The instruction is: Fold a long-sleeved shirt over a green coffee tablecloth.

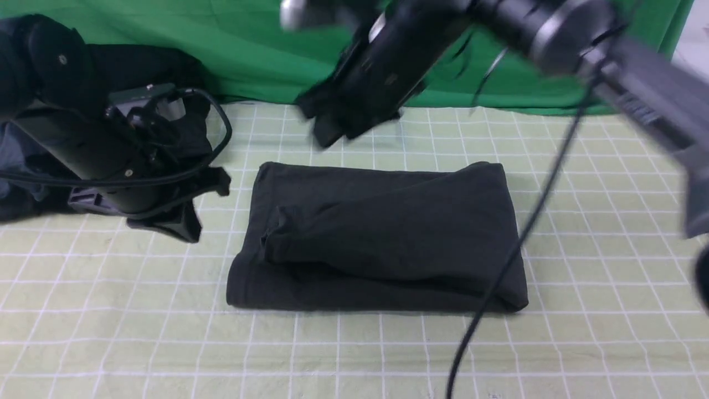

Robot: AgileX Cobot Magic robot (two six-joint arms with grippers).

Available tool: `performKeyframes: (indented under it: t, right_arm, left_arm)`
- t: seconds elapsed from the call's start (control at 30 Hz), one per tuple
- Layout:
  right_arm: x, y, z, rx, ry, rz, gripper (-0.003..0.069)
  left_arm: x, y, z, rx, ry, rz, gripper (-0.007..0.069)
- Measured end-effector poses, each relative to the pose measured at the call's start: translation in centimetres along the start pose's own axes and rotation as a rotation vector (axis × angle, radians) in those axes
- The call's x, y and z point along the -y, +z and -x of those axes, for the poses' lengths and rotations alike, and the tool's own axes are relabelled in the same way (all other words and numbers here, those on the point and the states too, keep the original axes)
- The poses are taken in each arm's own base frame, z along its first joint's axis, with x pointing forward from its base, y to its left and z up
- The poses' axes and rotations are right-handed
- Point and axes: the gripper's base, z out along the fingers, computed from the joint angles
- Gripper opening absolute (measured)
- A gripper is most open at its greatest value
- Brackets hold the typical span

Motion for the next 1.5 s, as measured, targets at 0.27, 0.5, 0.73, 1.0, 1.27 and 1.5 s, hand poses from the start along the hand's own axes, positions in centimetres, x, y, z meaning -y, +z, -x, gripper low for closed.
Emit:
performKeyframes:
  t: [0.27,0.5,0.73,1.0,1.27,1.5]
  right_arm:
    - [5.0,-8.8,-3.6,-0.008,0.033,-0.186,0.0003]
    - [6.7,-12.4,-10.3,-0.041,0.088,-0.238,-0.0001]
    - [6.4,-14.6,-12.0,0.025,0.081,-0.256,-0.0001]
    - [6.4,-14.5,-12.1,0.023,0.069,-0.255,0.0000]
    - [6.5,-14.1,-12.3,0.025,0.067,-0.256,0.0000]
    - [6.5,-14.1,-12.1,0.047,0.080,-0.251,0.0005]
  left_arm:
    - [2.4,1.8,1.1,0.100,0.021,-0.139,0.0156]
    - [4.9,7.0,0.9,0.076,0.082,-0.140,0.0488]
    - [4.6,9.3,0.7,0.026,0.035,-0.133,0.0433]
    - [5.0,8.1,1.1,-0.053,0.095,-0.121,0.0028]
    - [5.4,4.6,1.5,-0.098,0.155,-0.094,0.0021]
    - [4.3,5.3,0.6,-0.151,0.185,-0.004,0.0021]
